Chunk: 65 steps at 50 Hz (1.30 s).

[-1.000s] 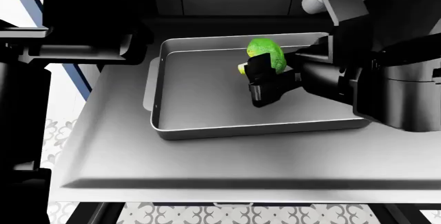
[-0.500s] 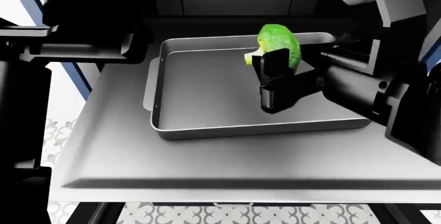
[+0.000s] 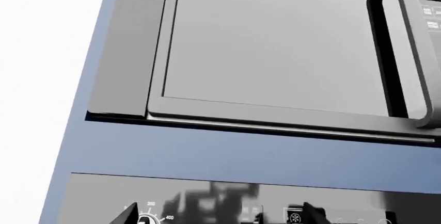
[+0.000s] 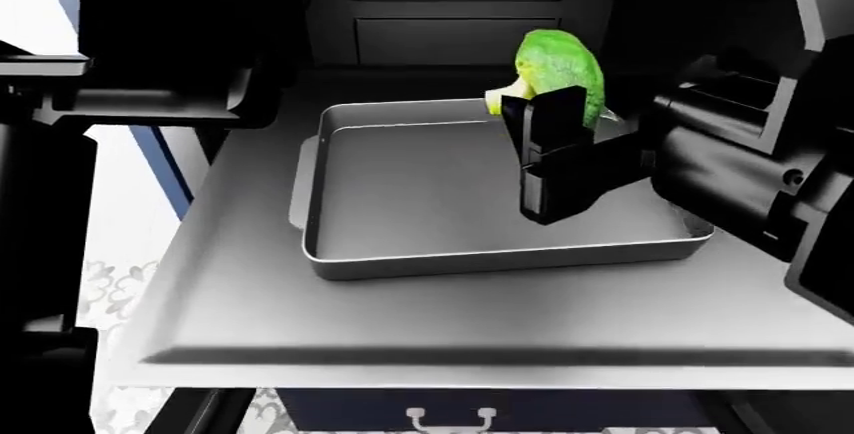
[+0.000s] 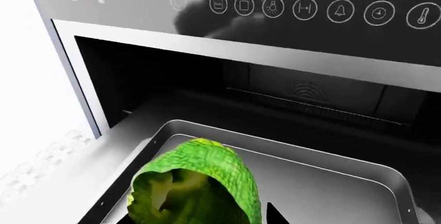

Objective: Pick the broccoli from the top rack in the oven and place it on the plate on the counter.

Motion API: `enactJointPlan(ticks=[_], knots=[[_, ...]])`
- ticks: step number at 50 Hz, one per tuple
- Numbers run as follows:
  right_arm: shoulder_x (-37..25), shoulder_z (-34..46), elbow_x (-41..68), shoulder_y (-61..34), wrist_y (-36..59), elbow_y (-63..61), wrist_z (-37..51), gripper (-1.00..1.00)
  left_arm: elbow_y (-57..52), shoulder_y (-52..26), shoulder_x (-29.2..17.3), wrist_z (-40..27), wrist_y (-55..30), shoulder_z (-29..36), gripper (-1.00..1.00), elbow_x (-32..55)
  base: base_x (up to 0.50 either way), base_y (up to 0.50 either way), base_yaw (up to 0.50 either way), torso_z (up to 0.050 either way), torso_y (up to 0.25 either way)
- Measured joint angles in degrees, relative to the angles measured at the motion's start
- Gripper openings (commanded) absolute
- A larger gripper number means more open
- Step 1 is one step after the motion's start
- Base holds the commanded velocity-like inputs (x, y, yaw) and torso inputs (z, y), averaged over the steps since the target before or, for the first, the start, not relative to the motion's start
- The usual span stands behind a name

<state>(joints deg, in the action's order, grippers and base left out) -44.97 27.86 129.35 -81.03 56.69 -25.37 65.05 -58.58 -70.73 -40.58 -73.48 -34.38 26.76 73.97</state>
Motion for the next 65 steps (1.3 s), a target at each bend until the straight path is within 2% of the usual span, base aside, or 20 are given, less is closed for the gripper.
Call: enactJointPlan(ticks=[21,27,65], knots=[[-0.23,-0.10,-1.15,0.18,-0.09,-0.28,-0.96,-1.00,0.34,0.56,-0.41,0.45,1.13,0.52,1.00,-0.82,0.00,0.00,0.00,0.000,0.250],[-0.20,-0.07,-1.31,0.03,-0.15,-0.32,-1.13,-1.00,0.15,-0.27,-0.42,0.18,0.68,1.08,1.00,-0.41,0.00,0.00,0.00,0.000,0.000],[-0.25,1.51,-1.01,-0.17,-0.39,-0.45,-1.50,-1.00,-0.27,-0.50,-0.85,0.01,1.67,3.55,1.00,-2.23,-0.15,-0.50,0.00,0.000,0.000]])
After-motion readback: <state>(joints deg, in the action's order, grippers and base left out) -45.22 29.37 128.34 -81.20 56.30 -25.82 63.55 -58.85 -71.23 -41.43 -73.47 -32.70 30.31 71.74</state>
